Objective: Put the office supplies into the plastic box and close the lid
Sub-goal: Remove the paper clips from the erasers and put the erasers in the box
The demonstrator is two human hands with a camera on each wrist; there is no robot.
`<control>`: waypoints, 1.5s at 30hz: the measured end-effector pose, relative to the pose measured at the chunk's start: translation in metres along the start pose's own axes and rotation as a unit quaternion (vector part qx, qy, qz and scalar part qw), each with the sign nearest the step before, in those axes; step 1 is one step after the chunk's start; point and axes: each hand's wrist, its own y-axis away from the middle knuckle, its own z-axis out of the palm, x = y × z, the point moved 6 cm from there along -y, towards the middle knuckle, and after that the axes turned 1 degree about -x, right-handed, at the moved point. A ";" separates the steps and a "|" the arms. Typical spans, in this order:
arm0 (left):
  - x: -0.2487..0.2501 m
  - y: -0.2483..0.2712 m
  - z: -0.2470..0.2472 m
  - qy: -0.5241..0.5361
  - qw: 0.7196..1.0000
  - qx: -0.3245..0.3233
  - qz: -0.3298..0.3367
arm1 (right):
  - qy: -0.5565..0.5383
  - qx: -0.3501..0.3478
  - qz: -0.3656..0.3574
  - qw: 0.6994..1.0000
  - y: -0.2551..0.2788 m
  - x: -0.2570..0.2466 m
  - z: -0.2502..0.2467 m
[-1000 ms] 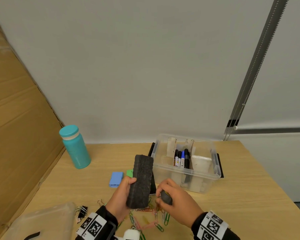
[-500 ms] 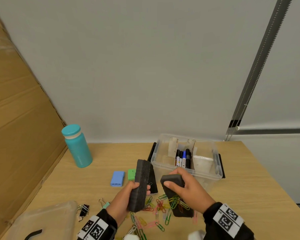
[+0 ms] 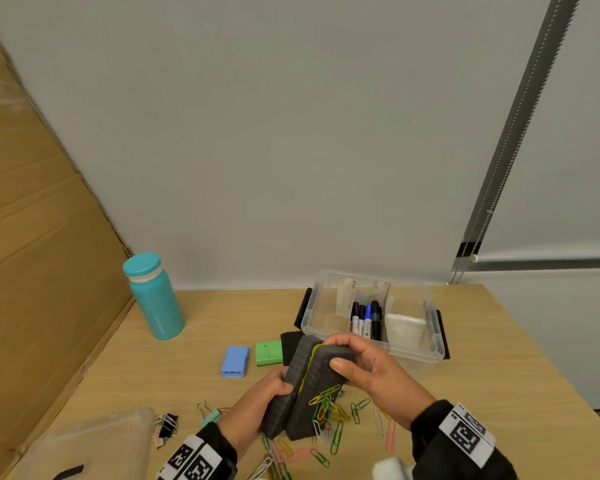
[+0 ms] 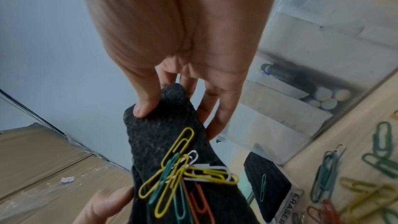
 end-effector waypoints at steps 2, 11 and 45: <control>0.002 0.000 0.004 -0.003 1.000 -0.017 0.003 | -0.035 -0.008 0.016 0.999 -0.001 0.000 0.004; -0.002 0.005 0.011 -0.118 0.992 -0.046 0.016 | 0.008 0.012 0.019 1.000 -0.005 0.004 0.011; -0.010 0.003 -0.016 0.009 0.998 0.053 0.039 | 0.278 -0.003 0.047 0.960 0.000 0.033 0.036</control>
